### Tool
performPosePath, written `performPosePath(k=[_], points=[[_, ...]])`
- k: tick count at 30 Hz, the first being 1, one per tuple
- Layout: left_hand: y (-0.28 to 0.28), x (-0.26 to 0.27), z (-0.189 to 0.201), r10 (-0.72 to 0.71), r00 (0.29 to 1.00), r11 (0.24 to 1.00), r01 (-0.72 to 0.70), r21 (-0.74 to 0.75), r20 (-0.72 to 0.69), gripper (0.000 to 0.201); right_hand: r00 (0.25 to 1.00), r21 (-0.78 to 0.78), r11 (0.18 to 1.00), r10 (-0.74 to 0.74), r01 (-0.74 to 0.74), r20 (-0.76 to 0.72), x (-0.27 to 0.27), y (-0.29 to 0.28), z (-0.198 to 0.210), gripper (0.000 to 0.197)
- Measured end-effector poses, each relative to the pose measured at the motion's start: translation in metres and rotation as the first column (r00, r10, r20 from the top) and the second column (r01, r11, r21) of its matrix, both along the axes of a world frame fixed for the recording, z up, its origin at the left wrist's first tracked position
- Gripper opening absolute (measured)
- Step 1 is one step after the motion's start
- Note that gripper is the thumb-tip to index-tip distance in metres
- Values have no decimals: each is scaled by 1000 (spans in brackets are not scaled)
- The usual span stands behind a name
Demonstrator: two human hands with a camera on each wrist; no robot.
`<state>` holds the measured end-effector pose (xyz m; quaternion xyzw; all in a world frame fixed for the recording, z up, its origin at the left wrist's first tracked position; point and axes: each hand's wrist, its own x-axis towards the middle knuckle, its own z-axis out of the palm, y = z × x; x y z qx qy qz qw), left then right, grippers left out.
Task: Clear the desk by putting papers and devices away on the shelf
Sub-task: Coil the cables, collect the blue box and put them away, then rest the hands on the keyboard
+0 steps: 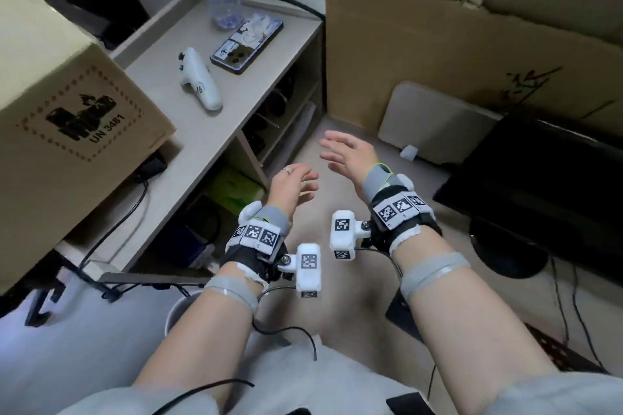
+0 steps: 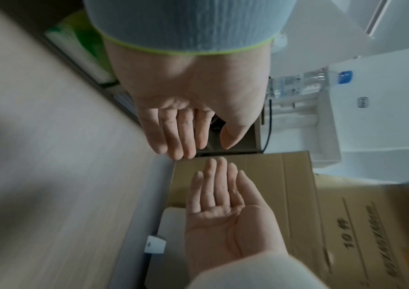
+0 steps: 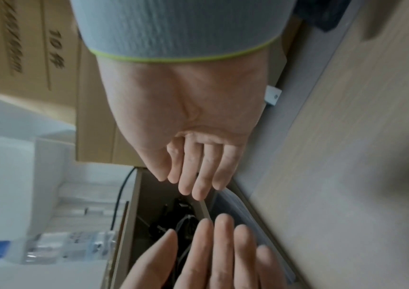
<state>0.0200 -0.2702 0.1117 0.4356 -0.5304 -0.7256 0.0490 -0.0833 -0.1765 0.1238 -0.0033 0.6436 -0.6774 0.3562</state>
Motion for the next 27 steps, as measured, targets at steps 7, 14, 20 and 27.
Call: performPosePath(k=[7, 14, 20, 27], points=[[77, 2, 38, -122, 986, 987, 108, -121, -115, 11, 990, -48, 994, -106, 102, -91, 43, 102, 33, 26], [181, -8, 67, -340, 911, 939, 315, -137, -235, 7, 926, -59, 945, -328, 322, -187, 73, 224, 65, 24], [229, -5, 30, -473, 873, 879, 457, -137, -121, 6, 853, 121, 846, -505, 519, -131, 99, 294, 36, 28], [290, 22, -70, -604, 766, 760, 637, -130, 220, 52, 751, 496, 625, -655, 602, -86, 142, 402, -65, 32]])
